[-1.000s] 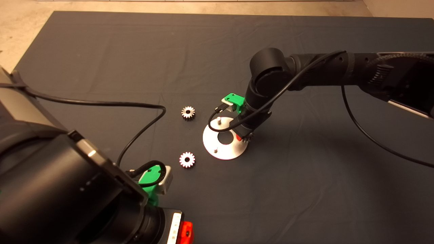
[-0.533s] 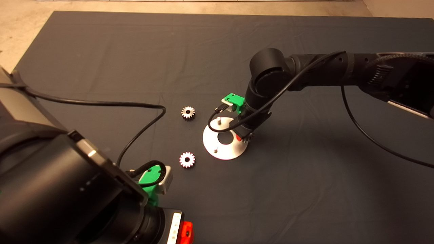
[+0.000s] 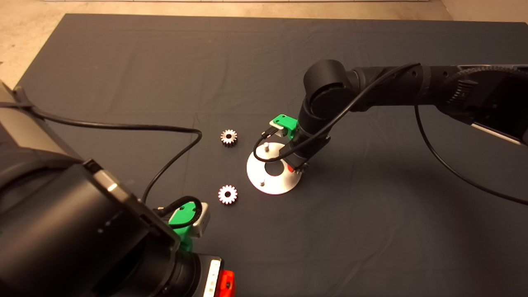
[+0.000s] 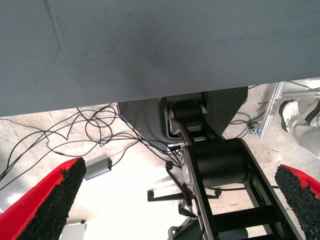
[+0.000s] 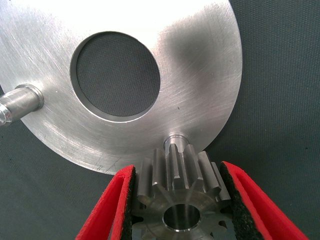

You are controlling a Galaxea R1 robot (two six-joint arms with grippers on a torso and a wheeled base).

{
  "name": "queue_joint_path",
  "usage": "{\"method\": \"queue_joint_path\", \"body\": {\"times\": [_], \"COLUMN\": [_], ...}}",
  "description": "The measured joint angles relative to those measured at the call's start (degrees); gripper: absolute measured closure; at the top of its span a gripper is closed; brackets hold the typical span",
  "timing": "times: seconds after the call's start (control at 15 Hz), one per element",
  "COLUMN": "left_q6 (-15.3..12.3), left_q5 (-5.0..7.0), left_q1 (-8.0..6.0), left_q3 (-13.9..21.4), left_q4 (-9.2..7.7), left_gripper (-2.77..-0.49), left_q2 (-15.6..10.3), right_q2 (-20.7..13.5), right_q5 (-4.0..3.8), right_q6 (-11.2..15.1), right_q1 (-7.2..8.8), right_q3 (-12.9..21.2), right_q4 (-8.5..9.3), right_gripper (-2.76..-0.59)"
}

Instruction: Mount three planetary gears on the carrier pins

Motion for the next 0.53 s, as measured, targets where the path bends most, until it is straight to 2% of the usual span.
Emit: {"method": "queue_joint_path", "body": {"times": [0.53], "left_q6": [0.02], "left_q5": [0.0], "left_q1": [0.0], "left_q3": [0.08], "left_q4": [0.0], "left_gripper": [-2.76], "left_q2": [0.85], "right_q2": [0.04], "right_q5": [-0.05], "right_q6": [0.0], "right_q1": [0.0], "right_q3": [0.0], "right_q4": [-0.29], "right_gripper": [-1.1]}}
